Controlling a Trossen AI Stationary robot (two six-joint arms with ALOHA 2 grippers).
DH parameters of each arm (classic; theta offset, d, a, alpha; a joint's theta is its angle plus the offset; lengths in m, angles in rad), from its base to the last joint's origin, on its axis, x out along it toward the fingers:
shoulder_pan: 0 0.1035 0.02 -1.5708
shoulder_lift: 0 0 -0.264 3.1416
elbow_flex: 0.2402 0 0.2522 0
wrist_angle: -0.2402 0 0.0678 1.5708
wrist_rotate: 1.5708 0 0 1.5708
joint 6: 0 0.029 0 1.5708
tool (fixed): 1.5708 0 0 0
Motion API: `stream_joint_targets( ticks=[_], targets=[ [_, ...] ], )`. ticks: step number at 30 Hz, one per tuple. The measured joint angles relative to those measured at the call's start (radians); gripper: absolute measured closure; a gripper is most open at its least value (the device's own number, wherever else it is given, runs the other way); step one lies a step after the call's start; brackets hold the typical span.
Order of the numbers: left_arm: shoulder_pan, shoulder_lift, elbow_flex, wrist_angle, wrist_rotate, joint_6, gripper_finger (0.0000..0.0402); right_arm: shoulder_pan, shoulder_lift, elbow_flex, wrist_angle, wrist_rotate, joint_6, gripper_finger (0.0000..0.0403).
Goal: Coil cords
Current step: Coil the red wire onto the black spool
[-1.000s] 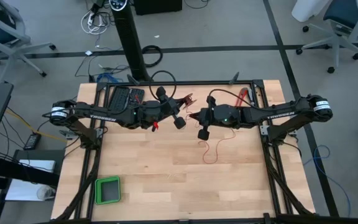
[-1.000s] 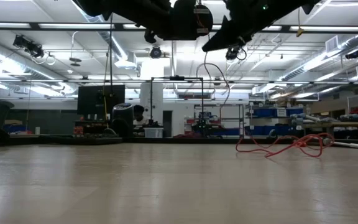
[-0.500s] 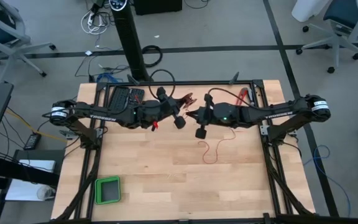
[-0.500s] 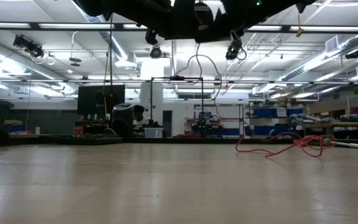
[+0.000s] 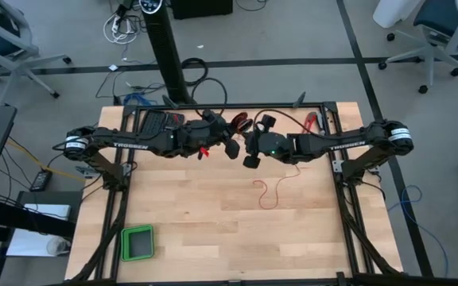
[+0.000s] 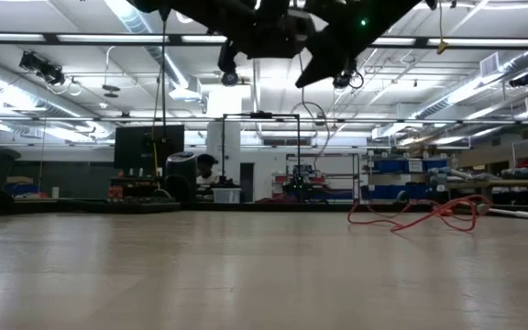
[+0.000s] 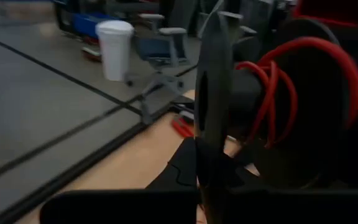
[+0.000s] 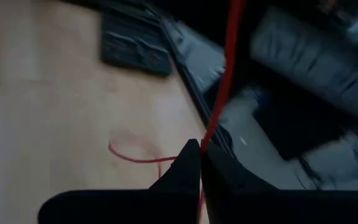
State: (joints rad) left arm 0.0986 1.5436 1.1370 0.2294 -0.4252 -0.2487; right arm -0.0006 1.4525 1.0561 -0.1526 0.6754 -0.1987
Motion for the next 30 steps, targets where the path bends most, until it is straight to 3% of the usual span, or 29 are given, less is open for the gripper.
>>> stream_joint_targets(
  ticks=[10, 20, 23, 30],
  targets=[
    [0.0, 0.0, 0.015, 0.007, 0.061, -0.027, 0.0396, 0.08, 0.001, -0.005, 0.044, 0.044, 0.001, 0.0396],
    [0.0, 0.0, 0.016, 0.054, 0.057, 0.037, 0.0396, 0.163, -0.01, -0.005, -0.107, 0.045, 0.093, 0.0319],
    [0.0, 0.0, 0.016, 0.071, 0.064, 0.039, 0.0396, 0.164, -0.016, -0.011, -0.14, 0.048, 0.144, 0.0316],
    [-0.001, 0.0, 0.016, 0.089, 0.084, 0.061, 0.0396, 0.153, -0.03, -0.067, -0.039, 0.035, 0.145, 0.0332]
  ],
)
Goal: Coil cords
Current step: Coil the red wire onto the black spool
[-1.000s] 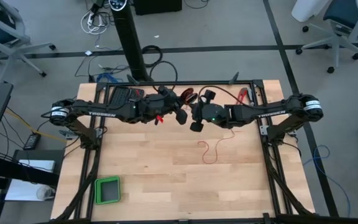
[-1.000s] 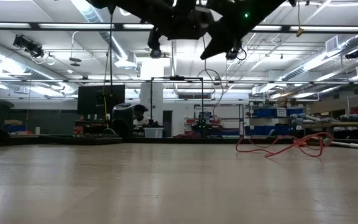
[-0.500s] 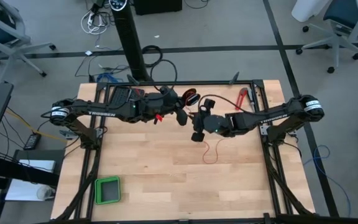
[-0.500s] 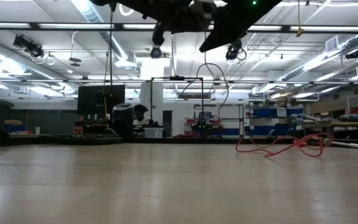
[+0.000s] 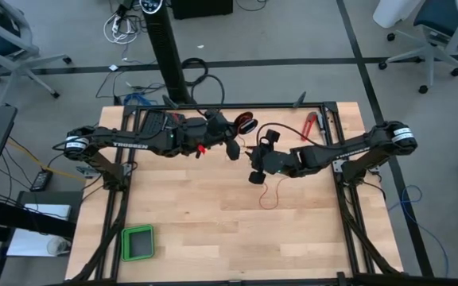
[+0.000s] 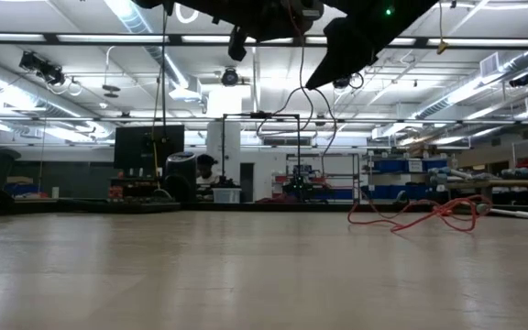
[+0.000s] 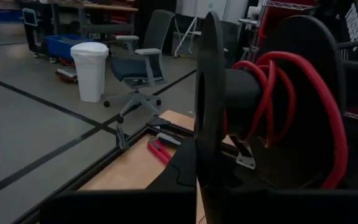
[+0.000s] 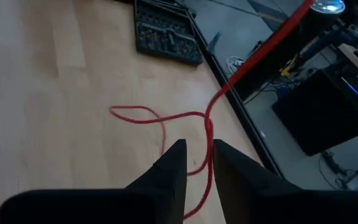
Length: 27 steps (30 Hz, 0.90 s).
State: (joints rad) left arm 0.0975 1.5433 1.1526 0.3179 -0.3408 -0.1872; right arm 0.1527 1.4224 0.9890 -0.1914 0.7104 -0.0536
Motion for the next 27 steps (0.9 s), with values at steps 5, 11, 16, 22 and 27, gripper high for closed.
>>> stream_joint_targets(
  ticks=[5, 11, 16, 22, 27],
  targets=[
    [0.0, 0.0, 0.0, 0.002, 0.003, 0.001, 0.0396, -0.01, -0.007, -0.019, 0.036, -0.046, 0.0, 0.0337],
    [-0.001, 0.0, 0.0, -0.006, 0.015, 0.015, 0.0396, -0.025, -0.01, -0.019, 0.043, -0.064, -0.045, 0.0335],
    [-0.001, 0.0, -0.001, -0.015, 0.016, 0.022, 0.0396, -0.044, -0.011, -0.019, 0.073, -0.158, -0.079, 0.0336],
    [-0.001, 0.0, -0.001, -0.016, 0.015, 0.025, 0.0396, -0.095, -0.011, -0.019, 0.104, -0.24, -0.081, 0.0334],
    [-0.001, 0.0, -0.001, -0.008, 0.015, 0.026, 0.0396, -0.121, -0.011, -0.019, 0.113, -0.284, -0.096, 0.0373]
  ],
)
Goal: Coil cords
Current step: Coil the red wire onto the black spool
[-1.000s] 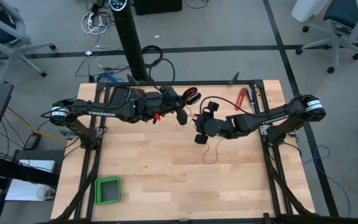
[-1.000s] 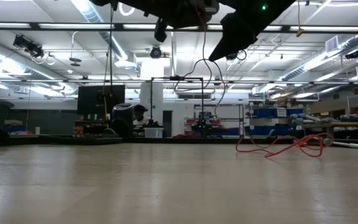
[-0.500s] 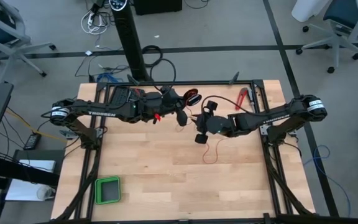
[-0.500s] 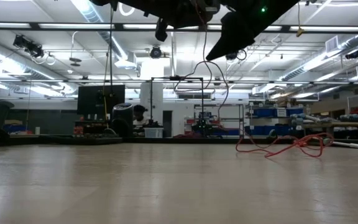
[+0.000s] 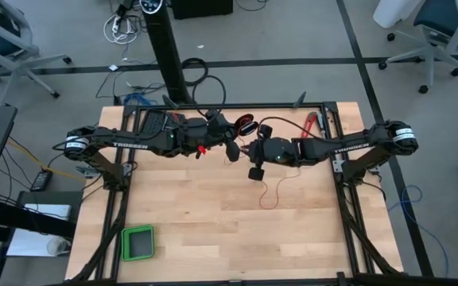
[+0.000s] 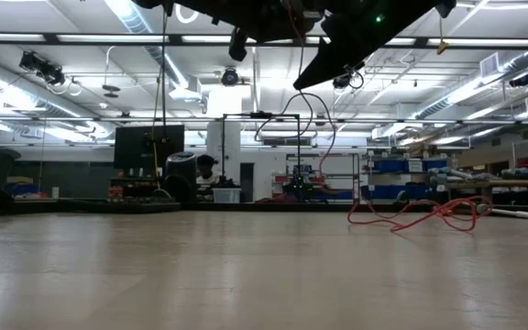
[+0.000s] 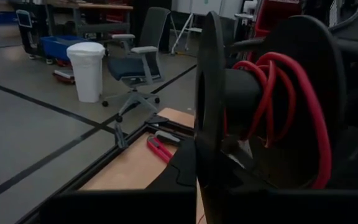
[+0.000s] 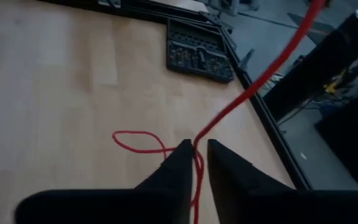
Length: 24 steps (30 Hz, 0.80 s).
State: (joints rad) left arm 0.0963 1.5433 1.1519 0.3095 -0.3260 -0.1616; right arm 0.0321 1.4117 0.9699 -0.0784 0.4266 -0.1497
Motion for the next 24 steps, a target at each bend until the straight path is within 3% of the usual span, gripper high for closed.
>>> stream_joint_targets(
  ticks=[2, 13, 19, 24],
  targets=[
    [0.0, 0.0, 0.0, 0.01, 0.0, 0.0, 0.0396, -0.006, 0.0, 0.0, 0.003, -0.009, -0.006, 0.0394],
    [0.0, 0.0, 0.0, -0.028, 0.04, -0.005, 0.0396, -0.091, -0.022, 0.0, -0.17, 0.124, 0.039, 0.0401],
    [0.002, -0.001, 0.0, -0.12, 0.023, 0.005, 0.0396, -0.093, -0.14, 0.0, -0.339, 0.149, 0.099, 0.0402],
    [0.011, -0.001, 0.0, -0.215, -0.022, 0.06, 0.0396, -0.061, -0.252, 0.0, -0.365, 0.16, 0.124, 0.0402]
  ],
)
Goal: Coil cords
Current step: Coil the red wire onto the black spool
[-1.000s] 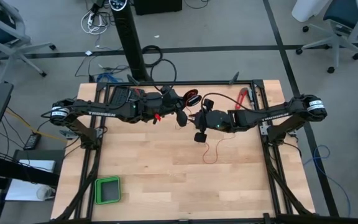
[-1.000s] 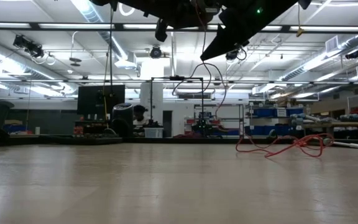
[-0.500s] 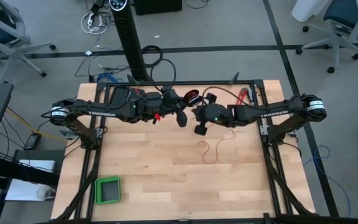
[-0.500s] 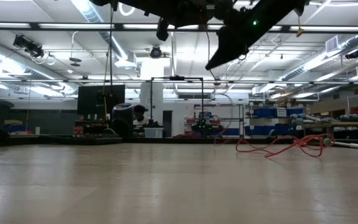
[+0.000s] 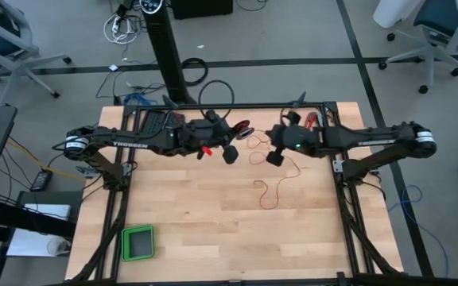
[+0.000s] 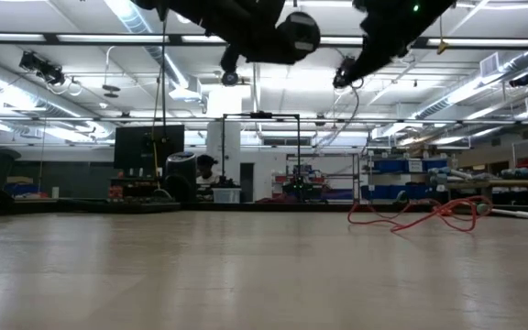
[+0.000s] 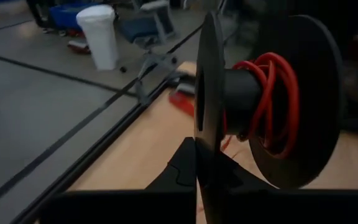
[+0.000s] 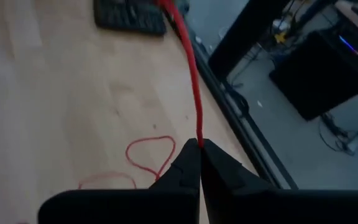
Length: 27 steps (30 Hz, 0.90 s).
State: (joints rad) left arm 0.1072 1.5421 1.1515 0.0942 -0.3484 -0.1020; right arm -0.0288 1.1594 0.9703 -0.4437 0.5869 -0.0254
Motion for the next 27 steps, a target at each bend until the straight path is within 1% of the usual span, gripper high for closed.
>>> stream_joint_targets(
  ticks=[4, 8, 10, 13, 18, 21, 27],
  targets=[
    [-0.001, 0.0, 0.0, -0.07, -0.044, 0.043, 0.0396, 0.024, -0.054, 0.0, 0.087, 0.001, 0.001, 0.0402],
    [-0.001, 0.002, 0.0, -0.11, -0.084, 0.072, 0.0396, 0.041, -0.057, 0.0, 0.208, -0.011, -0.031, 0.0403],
    [-0.001, 0.003, 0.0, -0.123, -0.11, 0.076, 0.0396, 0.044, -0.047, 0.0, 0.282, -0.052, -0.051, 0.0403],
    [-0.001, 0.003, 0.0, -0.125, -0.124, 0.076, 0.0396, 0.045, -0.013, 0.0, 0.377, -0.109, -0.067, 0.0403],
    [-0.001, 0.003, 0.0, -0.121, -0.125, 0.076, 0.0396, 0.045, 0.06, 0.0, 0.511, -0.16, -0.1, 0.0403],
    [-0.001, 0.003, 0.0, -0.121, -0.129, 0.074, 0.0396, 0.047, 0.099, 0.0, 0.57, -0.185, -0.108, 0.0403],
    [-0.001, 0.004, 0.0, -0.083, -0.131, 0.045, 0.0396, 0.047, 0.17, 0.0, 0.63, -0.219, -0.112, 0.0403]
  ],
)
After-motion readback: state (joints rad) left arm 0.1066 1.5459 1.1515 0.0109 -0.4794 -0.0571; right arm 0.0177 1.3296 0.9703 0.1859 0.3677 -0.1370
